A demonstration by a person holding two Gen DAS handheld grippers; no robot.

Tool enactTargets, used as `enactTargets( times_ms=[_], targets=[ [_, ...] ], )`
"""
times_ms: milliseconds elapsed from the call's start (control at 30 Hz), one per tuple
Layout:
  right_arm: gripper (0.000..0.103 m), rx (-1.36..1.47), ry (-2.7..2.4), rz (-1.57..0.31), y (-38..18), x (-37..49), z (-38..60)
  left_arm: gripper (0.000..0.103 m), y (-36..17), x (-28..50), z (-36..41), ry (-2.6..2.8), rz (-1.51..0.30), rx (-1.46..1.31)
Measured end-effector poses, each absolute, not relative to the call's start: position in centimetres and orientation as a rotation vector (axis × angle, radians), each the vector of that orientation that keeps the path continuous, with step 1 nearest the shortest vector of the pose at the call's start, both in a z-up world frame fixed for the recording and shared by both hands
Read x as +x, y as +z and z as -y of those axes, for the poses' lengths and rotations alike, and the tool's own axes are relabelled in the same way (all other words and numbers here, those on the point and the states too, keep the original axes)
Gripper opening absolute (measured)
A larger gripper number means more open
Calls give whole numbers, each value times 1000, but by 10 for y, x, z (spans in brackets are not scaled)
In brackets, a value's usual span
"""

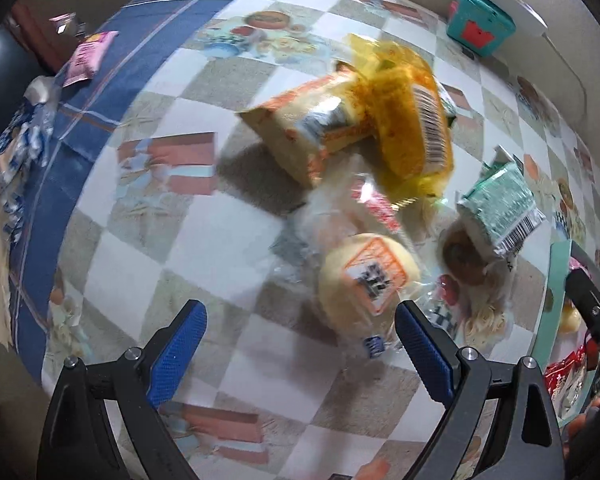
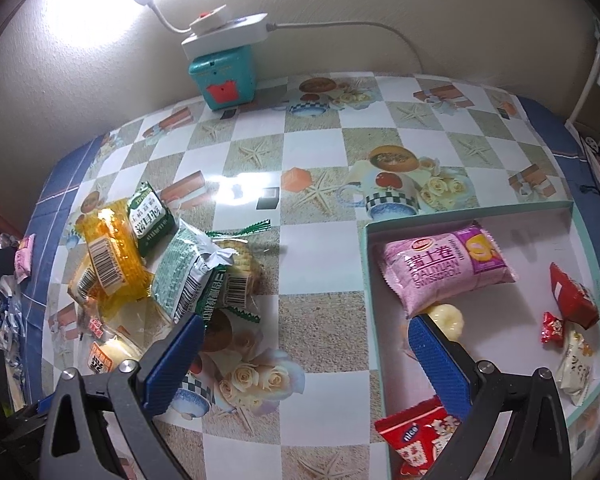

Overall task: Organize snacks
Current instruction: 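Move the right gripper to the green biscuit pack while the left approaches the wrapped bun, then grasp the green biscuit pack with the right gripper while the left grasps the wrapped bun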

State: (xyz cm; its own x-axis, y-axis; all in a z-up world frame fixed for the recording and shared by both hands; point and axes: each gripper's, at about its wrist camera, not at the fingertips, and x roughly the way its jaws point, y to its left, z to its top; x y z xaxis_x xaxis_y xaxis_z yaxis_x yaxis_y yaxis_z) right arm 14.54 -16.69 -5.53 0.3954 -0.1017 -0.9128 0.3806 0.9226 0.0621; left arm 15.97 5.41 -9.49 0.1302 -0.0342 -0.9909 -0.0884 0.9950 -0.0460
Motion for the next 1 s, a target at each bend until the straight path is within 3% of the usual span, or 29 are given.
enactTargets(
  times_ms=[267,433,833,1000],
  targets=[
    [103,281,-293,-1114,-54,145,168,95,-80,156,-90,88,-1396,-241],
    [103,285,-254,-1105,-60,152,157,95,-97,163,-64,-9,-1457,-413],
    [103,136,-158,-1071,-73,174,133,95,-113,188,-47,89,-1450,-415],
    [103,-1,-105,-1036,-75,180,115,84,-114,192,-55,103,-1450,-397]
  ],
)
